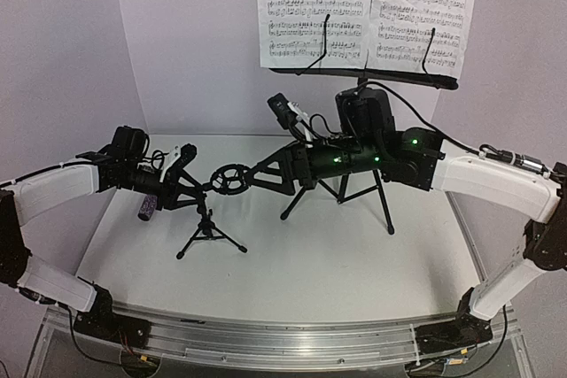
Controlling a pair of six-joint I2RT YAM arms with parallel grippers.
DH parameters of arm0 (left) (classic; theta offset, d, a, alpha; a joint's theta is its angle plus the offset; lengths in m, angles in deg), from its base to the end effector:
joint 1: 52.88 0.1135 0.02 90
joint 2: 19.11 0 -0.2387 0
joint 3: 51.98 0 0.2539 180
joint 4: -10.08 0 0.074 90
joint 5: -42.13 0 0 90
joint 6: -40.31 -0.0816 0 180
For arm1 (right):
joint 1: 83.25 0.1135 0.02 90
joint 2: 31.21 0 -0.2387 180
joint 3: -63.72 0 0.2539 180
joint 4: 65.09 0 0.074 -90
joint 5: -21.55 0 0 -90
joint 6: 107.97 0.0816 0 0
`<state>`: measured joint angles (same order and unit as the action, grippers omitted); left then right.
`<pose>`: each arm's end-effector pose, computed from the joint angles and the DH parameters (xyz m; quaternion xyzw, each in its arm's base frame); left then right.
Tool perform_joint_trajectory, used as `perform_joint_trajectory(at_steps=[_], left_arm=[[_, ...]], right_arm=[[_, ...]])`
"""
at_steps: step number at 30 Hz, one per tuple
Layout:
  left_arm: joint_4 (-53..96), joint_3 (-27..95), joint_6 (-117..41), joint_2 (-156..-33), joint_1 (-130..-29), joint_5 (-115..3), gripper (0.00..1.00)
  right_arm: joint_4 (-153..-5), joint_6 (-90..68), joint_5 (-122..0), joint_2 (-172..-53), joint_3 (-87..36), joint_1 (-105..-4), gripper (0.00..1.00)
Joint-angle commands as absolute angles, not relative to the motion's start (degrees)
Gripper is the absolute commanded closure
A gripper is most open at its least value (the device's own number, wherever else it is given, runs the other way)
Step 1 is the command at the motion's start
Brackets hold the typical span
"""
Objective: Set up the instrument practice props
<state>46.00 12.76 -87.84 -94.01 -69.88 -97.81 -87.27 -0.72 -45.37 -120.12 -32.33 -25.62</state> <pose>0.2643 -0.1461 0.2080 0.5291 0.6722 -0.3227 0.4051 0.1932 0.3646 0.3450 -0.3826 0.6877 0.4885 0.3769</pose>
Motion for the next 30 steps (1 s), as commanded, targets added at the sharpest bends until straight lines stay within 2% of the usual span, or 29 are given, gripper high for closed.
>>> perform_joint_trajectory(at_steps=[1,8,13,18,24,30], left_arm=[[43.7,15.1,-81.6,-92.3,-70.0,-99.2,1.0],[43.9,19.0,-72.3,-86.9,-70.0,-96.0,1.0],[47.2,21.2,-70.4,-85.3,-70.1,-95.0,1.0],[45.9,19.6,-72.6,-82.9,-70.0,-96.4,1.0],[42.0,13.1,-74.1,-81.8,-70.0,-97.2,1.0],[38.8,10.5,-76.1,-82.3,-70.1,-97.7,1.0]], right_arm=[[-86.1,-2.0,-46.3,-122.8,-31.0,-25.3,0.25],[-85.7,-10.3,-50.0,-131.7,-30.2,-23.5,0.26],[-80.2,-15.4,-54.9,-139.9,-29.6,-21.6,0.27],[-69.0,-18.3,-61.8,-147.7,-29.3,-21.2,0.27],[-67.3,-22.0,-68.1,-155.1,-34.4,-21.2,0.27],[-66.3,-23.4,-67.6,-156.0,-33.3,-21.1,0.34]])
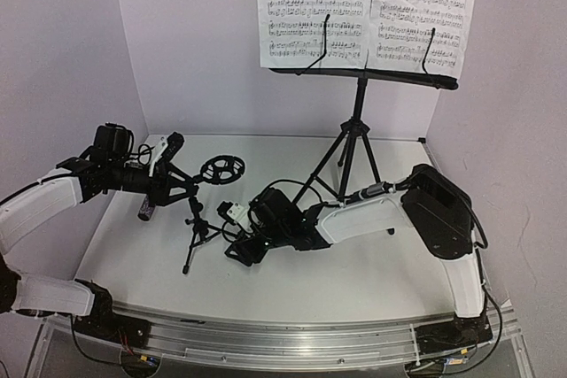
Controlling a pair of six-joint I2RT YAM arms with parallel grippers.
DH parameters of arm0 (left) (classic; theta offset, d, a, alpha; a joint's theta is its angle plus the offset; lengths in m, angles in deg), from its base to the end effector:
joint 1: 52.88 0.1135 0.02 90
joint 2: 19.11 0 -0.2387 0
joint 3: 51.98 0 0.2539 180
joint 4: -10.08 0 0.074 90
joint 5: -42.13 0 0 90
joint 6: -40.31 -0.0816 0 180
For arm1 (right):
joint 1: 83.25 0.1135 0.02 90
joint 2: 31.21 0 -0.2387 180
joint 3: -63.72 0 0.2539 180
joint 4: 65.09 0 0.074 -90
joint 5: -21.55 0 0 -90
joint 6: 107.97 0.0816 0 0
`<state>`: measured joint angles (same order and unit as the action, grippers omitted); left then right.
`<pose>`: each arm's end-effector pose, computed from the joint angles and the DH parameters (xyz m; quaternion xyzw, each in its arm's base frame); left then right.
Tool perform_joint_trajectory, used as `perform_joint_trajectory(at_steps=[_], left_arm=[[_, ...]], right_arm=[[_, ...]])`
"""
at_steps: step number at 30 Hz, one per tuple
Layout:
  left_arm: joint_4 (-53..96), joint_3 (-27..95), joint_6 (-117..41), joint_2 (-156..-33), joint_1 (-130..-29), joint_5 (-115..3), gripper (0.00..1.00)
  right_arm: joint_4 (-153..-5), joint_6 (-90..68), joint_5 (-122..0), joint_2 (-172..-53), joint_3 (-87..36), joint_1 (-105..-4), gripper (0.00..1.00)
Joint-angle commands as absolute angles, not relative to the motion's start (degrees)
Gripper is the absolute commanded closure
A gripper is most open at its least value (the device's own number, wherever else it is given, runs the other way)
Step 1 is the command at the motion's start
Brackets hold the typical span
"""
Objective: Set up the instrument practice props
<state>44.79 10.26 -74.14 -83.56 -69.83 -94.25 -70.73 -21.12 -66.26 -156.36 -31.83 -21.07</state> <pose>0.2458 -0.1367 0.2408 0.4553 0.7071 -0.3247 0.4329 0.2330 0.4483 0.0935 -0.4866 0.7427 0.2413 0.3918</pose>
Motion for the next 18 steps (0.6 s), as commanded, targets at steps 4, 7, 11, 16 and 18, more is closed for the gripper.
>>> perform_joint_trajectory(at_steps=[4,7,11,16,18], left_arm=[[38.7,11.1,-77.2,-82.8,-70.0,-98.9,1.0],[38.9,11.3,-78.9,-83.4,-70.0,-99.2,1.0],[38.1,10.6,-78.8,-83.6,-70.0,-100.1,1.0],[37.6,9.4,-78.3,-83.1,-70.0,-101.9,1.0],[37.6,9.6,-78.3,-83.4,-70.0,-102.3,1.0]], right_arm=[[-65.6,-25.4,-66.0,-154.6,-32.1,-21.2,0.34],[-65.7,-29.3,-63.9,-157.1,-33.8,-21.6,0.33],[-65.7,-32.8,-65.1,-161.4,-37.6,-22.5,0.33],[-65.7,-35.4,-65.4,-164.2,-41.7,-23.0,0.39],[-65.7,-35.5,-64.9,-164.8,-42.0,-23.1,0.46]])
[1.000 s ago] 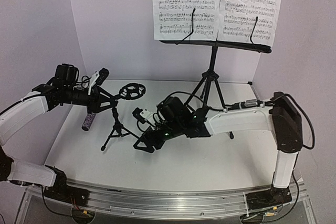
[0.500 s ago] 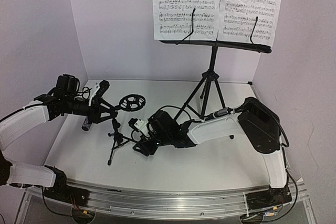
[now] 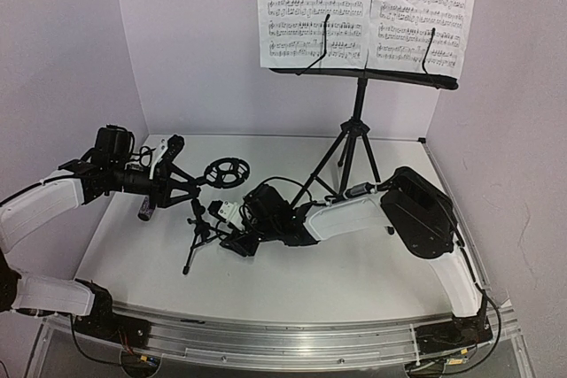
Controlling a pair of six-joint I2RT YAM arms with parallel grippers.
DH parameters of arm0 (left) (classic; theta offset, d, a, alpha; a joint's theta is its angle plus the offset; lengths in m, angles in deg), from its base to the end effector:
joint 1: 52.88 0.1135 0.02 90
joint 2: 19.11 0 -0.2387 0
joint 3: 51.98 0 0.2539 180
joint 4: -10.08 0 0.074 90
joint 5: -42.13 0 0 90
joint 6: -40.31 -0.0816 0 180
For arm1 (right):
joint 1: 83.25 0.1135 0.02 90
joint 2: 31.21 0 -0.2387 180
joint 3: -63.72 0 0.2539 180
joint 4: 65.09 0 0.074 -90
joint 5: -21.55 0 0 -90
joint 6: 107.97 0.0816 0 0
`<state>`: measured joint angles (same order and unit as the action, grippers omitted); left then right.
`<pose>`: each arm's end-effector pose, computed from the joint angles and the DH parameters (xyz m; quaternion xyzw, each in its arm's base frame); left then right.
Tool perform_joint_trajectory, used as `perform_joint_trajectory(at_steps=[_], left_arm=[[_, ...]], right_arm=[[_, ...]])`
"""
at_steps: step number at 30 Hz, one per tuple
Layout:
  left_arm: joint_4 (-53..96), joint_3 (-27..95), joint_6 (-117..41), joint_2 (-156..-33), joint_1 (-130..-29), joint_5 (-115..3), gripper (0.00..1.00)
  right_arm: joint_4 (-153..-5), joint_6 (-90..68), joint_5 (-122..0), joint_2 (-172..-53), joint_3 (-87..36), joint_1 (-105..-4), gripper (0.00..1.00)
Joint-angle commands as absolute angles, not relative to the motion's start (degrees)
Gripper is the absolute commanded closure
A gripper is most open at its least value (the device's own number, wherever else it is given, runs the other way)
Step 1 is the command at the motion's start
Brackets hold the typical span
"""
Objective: Set up the instrument practice props
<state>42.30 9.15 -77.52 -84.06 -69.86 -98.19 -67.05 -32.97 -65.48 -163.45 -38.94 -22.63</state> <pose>0.2439 -0.1402 0.2386 0.4858 0.6722 -0.3384 0.4446 0.2582 0.4672 0.0835 -0.5448 0.6815 0.2101 0.4412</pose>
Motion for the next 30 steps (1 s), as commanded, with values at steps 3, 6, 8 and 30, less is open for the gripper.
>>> perform_joint_trajectory(at_steps=[3,6,8,30], left_arm=[[37.3,10.2,-78.1,-84.1,-70.0,-102.7,1.0],[36.7,10.7,-77.8,-83.9,-70.0,-103.5,1.0],[35.9,11.3,-77.2,-83.3,-70.0,-104.7,1.0],[33.6,15.0,-73.1,-76.3,-71.1,-113.1,1.0]], right_arm=[[-65.7,-35.4,-64.4,-165.2,-41.2,-23.1,0.64],[-65.7,-35.6,-64.8,-165.4,-40.4,-23.1,0.81],[-65.8,-36.2,-65.3,-165.5,-39.6,-23.1,0.9],[-83.3,-33.4,-68.9,-165.5,-39.5,-22.9,1.0]])
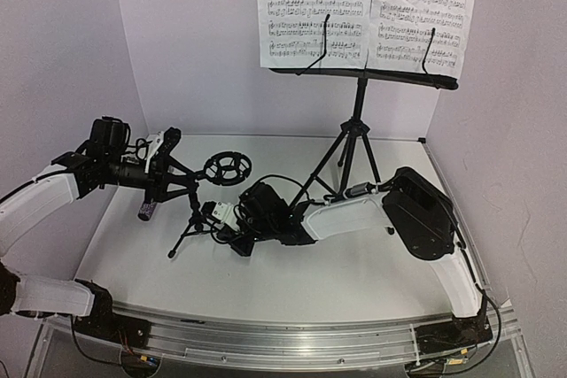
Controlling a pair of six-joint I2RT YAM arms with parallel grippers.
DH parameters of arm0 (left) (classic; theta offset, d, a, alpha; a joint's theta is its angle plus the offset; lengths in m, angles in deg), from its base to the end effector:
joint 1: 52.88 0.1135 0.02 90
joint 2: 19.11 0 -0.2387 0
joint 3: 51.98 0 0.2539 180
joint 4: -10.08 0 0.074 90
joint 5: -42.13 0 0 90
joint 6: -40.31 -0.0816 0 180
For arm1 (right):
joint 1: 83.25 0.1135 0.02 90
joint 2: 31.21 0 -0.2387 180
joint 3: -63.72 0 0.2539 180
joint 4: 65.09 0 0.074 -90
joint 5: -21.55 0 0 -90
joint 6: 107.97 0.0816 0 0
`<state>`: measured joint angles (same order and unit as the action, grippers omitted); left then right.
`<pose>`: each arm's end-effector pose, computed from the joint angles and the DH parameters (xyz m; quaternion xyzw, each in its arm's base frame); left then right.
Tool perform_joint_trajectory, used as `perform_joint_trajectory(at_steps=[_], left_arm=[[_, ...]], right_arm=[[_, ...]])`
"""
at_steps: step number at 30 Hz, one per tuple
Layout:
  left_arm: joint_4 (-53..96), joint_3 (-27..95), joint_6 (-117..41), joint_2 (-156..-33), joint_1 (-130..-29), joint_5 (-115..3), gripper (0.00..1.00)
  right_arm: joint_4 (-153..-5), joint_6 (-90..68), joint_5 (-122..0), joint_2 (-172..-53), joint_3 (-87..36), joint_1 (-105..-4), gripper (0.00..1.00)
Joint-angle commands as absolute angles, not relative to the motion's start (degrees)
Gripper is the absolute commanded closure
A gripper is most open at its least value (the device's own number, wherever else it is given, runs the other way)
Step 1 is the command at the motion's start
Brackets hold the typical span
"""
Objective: Set up the instrument practice props
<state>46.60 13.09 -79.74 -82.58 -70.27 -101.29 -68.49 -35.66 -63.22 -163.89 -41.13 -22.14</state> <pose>0.2359 -0.1425 0.2640 0.5089 0.6416 -0.3506 0.4545 0.2539 0.4756 0.0899 -0.5698 0.6584 0.2183 0.4407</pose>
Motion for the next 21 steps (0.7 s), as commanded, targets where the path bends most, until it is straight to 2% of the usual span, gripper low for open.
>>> perform_joint_trajectory(at_steps=[1,10,15,21], left_arm=[[30.9,14.9,-71.1,-75.7,-71.1,-112.7,1.0],[26.7,10.0,-60.2,-76.6,-71.1,-102.1,1.0],[24.8,11.6,-61.2,-77.4,-71.2,-101.8,1.0],[18.2,4.4,-56.8,-76.6,-71.7,-96.7,1.0]], right_arm=[[-84.1,-32.8,-69.7,-165.4,-39.0,-22.9,1.0],[-84.2,-29.9,-69.8,-163.1,-34.6,-22.9,1.0],[-84.3,-29.1,-71.8,-163.9,-33.5,-23.0,1.0],[-82.8,-28.4,-71.7,-163.5,-32.3,-23.0,1.0]])
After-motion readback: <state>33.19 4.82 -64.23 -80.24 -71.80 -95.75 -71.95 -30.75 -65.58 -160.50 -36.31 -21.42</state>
